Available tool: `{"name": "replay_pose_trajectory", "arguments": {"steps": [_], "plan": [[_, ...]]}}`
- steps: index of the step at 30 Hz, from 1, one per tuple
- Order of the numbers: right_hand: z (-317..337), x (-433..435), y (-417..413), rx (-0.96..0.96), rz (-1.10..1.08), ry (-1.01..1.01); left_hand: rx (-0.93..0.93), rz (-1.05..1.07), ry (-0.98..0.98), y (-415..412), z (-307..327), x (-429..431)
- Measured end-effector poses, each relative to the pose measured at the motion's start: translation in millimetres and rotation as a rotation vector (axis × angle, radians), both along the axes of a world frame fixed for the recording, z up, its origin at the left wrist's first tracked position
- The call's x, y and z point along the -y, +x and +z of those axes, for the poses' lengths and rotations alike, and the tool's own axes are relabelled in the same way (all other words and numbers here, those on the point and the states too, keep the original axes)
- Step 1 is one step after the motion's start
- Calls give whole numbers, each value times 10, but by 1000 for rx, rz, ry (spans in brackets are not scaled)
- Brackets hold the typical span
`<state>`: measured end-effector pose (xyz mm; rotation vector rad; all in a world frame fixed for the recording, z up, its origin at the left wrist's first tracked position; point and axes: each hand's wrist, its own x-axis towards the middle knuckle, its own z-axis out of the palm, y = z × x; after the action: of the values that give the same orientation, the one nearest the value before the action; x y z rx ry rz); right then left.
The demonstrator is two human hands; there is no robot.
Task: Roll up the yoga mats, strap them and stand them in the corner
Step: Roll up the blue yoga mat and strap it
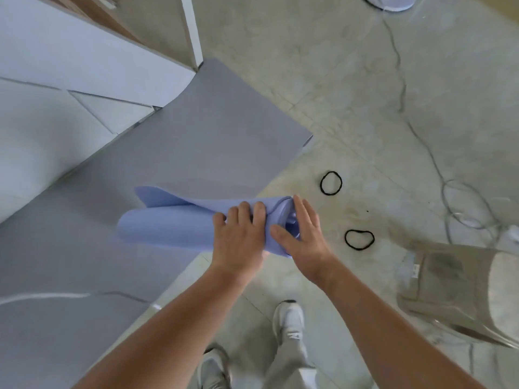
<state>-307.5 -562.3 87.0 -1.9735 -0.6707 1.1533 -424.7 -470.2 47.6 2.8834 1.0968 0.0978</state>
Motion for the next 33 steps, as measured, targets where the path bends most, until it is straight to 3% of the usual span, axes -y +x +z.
{"name": "replay_pose_trajectory", "arguments": {"steps": [5,11,16,23,33], "plan": [[-1139,34,583,197,-91,-183,-145,-63,24,831,-1039,62],[-2740,-109,1566,175,-258,-229,-160,-146,51,1840,-2492,22],[-3725,-100,1883,98,-291,-240,-192,-249,-102,2127,-3330,-97],[-3950,-91,1758,38,-437,-158,-101,-296,-387,2222,-3388,-648],[-4063,-56,1768,52,-419,-72,57,-251,-100,2350,-3487,-272]]}}
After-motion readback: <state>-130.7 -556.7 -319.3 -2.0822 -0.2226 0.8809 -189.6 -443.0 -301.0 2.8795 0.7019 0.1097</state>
